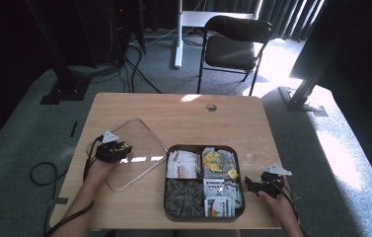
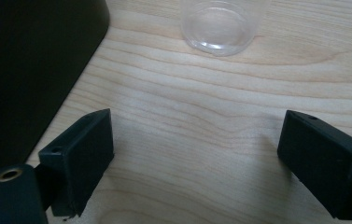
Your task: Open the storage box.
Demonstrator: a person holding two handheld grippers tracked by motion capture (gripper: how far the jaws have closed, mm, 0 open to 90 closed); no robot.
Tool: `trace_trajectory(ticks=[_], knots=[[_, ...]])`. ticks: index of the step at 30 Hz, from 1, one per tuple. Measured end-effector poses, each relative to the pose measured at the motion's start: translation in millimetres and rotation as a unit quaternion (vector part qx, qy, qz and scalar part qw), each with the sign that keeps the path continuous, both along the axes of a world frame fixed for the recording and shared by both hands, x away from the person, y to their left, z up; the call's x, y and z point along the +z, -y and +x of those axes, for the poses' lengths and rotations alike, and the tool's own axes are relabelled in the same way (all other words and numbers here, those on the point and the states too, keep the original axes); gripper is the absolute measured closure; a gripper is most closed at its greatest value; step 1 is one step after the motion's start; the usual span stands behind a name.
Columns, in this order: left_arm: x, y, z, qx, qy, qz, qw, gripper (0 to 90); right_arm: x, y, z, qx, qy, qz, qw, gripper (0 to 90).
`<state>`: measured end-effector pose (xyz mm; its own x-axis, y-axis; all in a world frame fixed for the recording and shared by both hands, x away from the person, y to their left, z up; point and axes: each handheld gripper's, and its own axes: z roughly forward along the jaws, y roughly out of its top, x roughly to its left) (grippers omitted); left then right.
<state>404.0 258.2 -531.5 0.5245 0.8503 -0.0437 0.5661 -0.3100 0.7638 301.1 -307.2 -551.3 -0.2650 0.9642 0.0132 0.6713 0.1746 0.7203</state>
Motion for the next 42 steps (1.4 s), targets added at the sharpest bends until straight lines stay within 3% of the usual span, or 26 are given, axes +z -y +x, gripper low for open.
trace_trajectory(ticks=[9,16,25,33,42], knots=[[-1.8,-2.3,0.2,-0.002,-0.01,-0.015,0.9998,57.8,0.0,0.0,0.0,0.0,0.0,0.0,1.0,10.0],[7.1,-7.4,-4.1,0.006,0.0,-0.039,0.9992,51.3,0.0,0.0,0.0,0.0,0.0,0.0,1.0,10.0],[12.9,-10.7,-15.2,0.0,-0.004,-0.043,0.9991,46.4,0.0,0.0,0.0,0.0,0.0,0.0,1.0,9.9],[18.7,-9.3,-23.4,-0.03,-0.013,-0.059,0.9977,37.4,0.0,0.0,0.0,0.0,0.0,0.0,1.0,10.0],[26.0,0.8,-37.0,-0.068,-0.001,-0.065,0.9956,24.3,0.0,0.0,0.0,0.0,0.0,0.0,1.0,9.9]])
